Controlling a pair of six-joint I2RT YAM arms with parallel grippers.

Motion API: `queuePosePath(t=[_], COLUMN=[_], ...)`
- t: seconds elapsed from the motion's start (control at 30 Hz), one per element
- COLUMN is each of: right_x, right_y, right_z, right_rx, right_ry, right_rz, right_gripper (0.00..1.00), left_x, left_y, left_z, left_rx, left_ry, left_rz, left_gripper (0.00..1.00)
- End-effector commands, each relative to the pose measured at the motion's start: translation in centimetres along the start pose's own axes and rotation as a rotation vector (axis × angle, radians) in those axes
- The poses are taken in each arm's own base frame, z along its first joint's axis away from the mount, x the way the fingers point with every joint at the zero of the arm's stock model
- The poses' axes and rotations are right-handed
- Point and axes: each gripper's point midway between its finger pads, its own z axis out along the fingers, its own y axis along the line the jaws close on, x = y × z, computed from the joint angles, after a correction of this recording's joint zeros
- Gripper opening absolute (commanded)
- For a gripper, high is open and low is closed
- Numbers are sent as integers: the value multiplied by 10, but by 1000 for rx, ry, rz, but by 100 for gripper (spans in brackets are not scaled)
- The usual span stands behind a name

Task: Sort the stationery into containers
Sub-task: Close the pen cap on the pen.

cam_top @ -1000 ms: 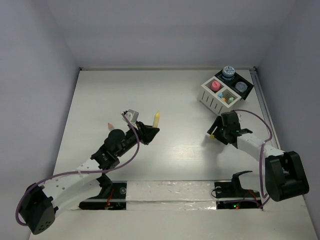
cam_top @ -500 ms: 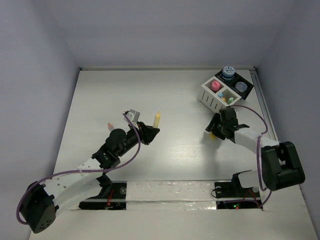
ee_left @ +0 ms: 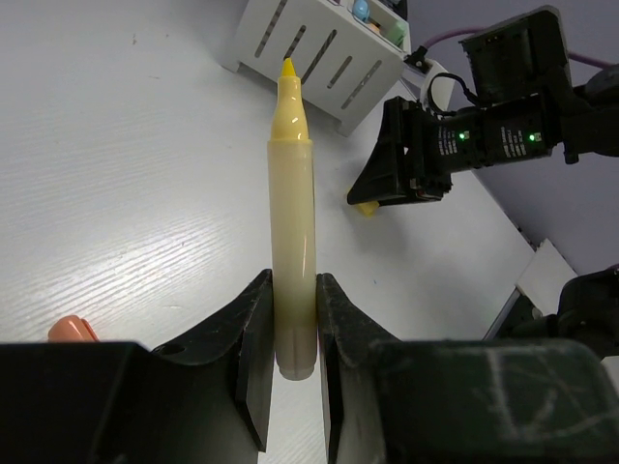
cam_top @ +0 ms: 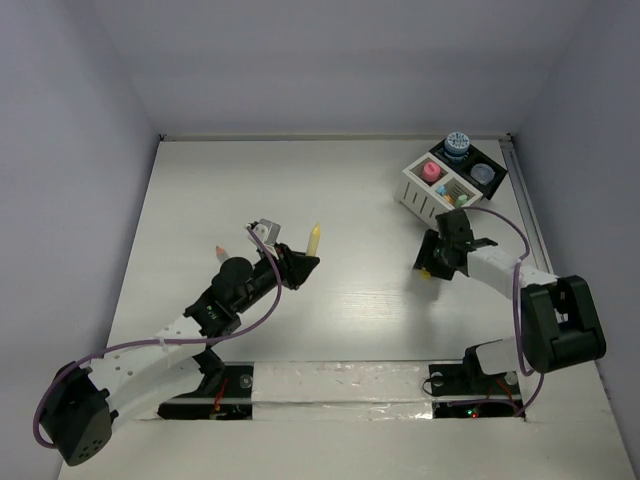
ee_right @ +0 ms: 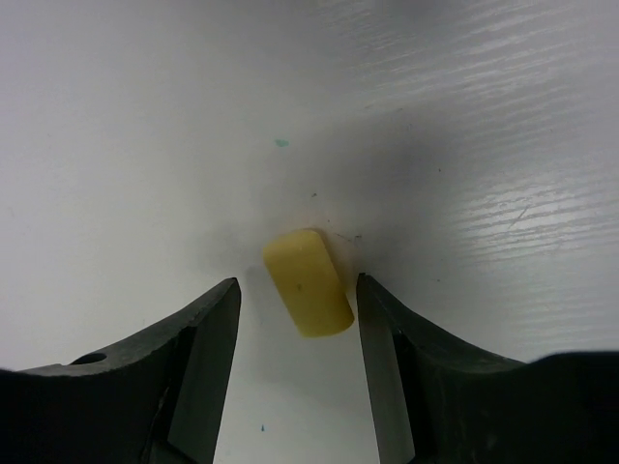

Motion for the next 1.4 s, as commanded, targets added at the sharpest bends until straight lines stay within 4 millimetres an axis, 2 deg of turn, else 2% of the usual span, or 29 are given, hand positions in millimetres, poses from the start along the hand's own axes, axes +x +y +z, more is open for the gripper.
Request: queuePosePath(t=[0.0,0.17,0.4,0.47,0.63,0.77,0.9,0.97,1.07,1.17,1.2,1.27,1.3,1.37], right_x=[-4,-16,-12,-9,-7,-4,-5,-14,-31,-47,-60,-63,-80,-82], right_y=[0,-1,-3,-4,-2,3,12,22,55,101,123,154,173,200], right_z=[-2,-3,5,7,8,1,-16,-32,-66,-98,-112,-125,-138,-149], right_rx=[19,58,81,84,79,56,20,-28,-170,-367,-452,-541,-591,-663], right_ry=[55,48,110,125,120,93,53,-7,-108,-193,-243,-274,-346,-379], right_rz=[-64,-103,-138,-143,-135,-127,-122,-118,-111,-95,-93,-106,-101,-103], right_gripper=[57,57,57,54,33,23,16,16,13,12,12,12,12,12], left_x=[-18,-20,-21,-21,-20,-18,-15,-13,-8,-1,0,6,6,11], left_y=[-10,-11,-12,-11,-11,-12,-12,-12,-15,-17,-20,-20,-22,-20], left_z=[0,-1,-2,-2,-1,0,2,4,7,12,13,16,17,19], left_rx=[42,45,46,45,45,52,57,58,80,104,124,132,145,140], left_ry=[-65,-71,-78,-76,-71,-64,-54,-44,-26,-3,-1,19,18,30], left_rz=[18,20,21,21,21,18,19,18,17,10,10,6,7,6], left_gripper=[0,0,0,0,0,0,0,0,0,0,0,0,0,0])
